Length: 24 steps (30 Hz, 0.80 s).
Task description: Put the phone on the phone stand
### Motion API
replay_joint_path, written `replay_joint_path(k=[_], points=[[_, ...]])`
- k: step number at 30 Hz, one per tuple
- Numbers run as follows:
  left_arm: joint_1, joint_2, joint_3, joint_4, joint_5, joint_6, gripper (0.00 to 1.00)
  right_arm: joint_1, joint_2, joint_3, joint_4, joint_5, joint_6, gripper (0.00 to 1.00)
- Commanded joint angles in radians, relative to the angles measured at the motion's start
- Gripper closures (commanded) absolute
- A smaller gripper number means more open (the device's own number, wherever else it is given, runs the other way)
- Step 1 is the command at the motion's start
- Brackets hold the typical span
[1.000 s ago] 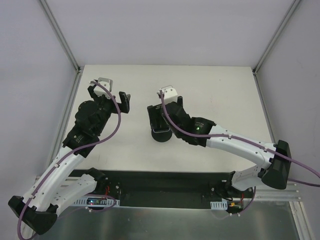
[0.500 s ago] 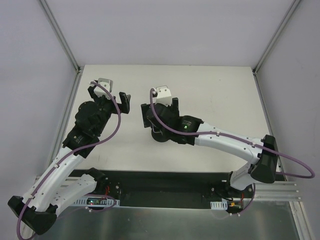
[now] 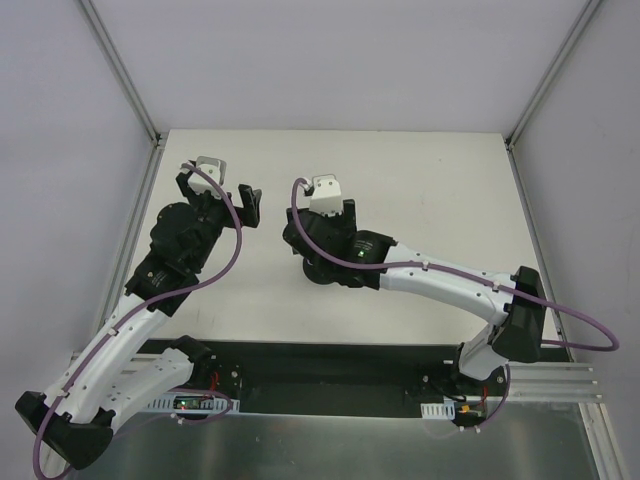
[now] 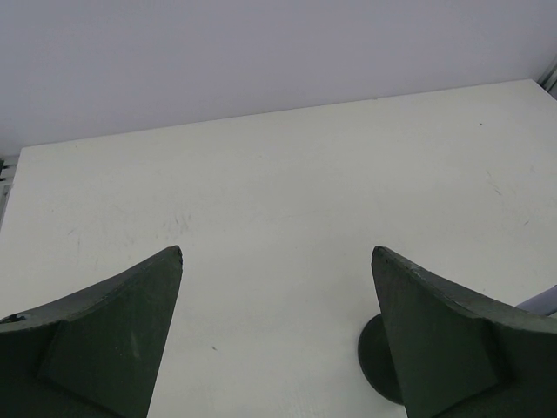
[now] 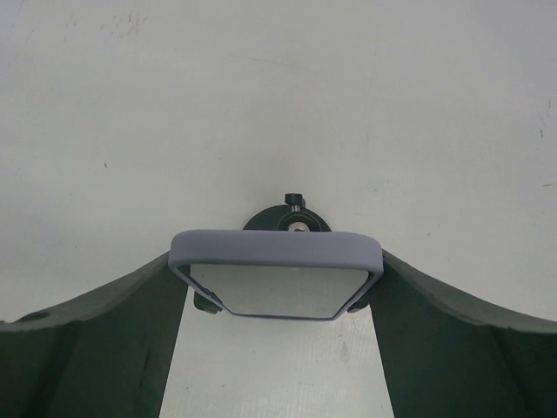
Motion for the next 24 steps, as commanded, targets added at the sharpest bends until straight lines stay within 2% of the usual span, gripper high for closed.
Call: replay_joint_path(k=[1, 14, 17, 19, 20, 21, 22, 23, 24], points=[[-0.009, -0.011, -0.006, 0.045, -0.006, -0.011, 0.12, 0.006, 0.011, 0.036, -0.016, 0.051, -0.003, 0.19], [-0.008, 0.006, -0.004, 0.046, -0.009, -0.004, 0.12, 0.003, 0.055, 0.072, -0.012, 0.034, -0.060, 0.17], [-0.009, 0.006, -0.004, 0.045, -0.012, -0.001, 0.12, 0.006, 0.046, 0.056, 0.000, 0.046, -0.077, 0.26], [-0.009, 0.007, -0.004, 0.045, -0.014, -0.001, 0.12, -0.002, 0.031, 0.047, 0.016, 0.055, -0.100, 0.39], [-0.008, 0.006, -0.006, 0.045, -0.015, -0.001, 0.12, -0.011, 0.023, 0.030, 0.023, 0.055, -0.112, 0.45], [-0.008, 0.006, -0.004, 0.045, -0.014, -0.001, 0.12, -0.019, 0.002, 0.020, 0.037, 0.054, -0.120, 0.57], [-0.008, 0.006, -0.006, 0.045, -0.014, -0.001, 0.12, -0.028, -0.010, 0.012, 0.043, 0.046, -0.136, 0.62], [-0.008, 0.007, -0.004, 0.045, -0.011, -0.003, 0.12, -0.049, -0.027, -0.014, 0.059, 0.037, -0.153, 0.75], [-0.009, 0.009, -0.006, 0.045, -0.009, -0.004, 0.12, -0.060, -0.043, -0.026, 0.086, 0.029, -0.167, 0.81]])
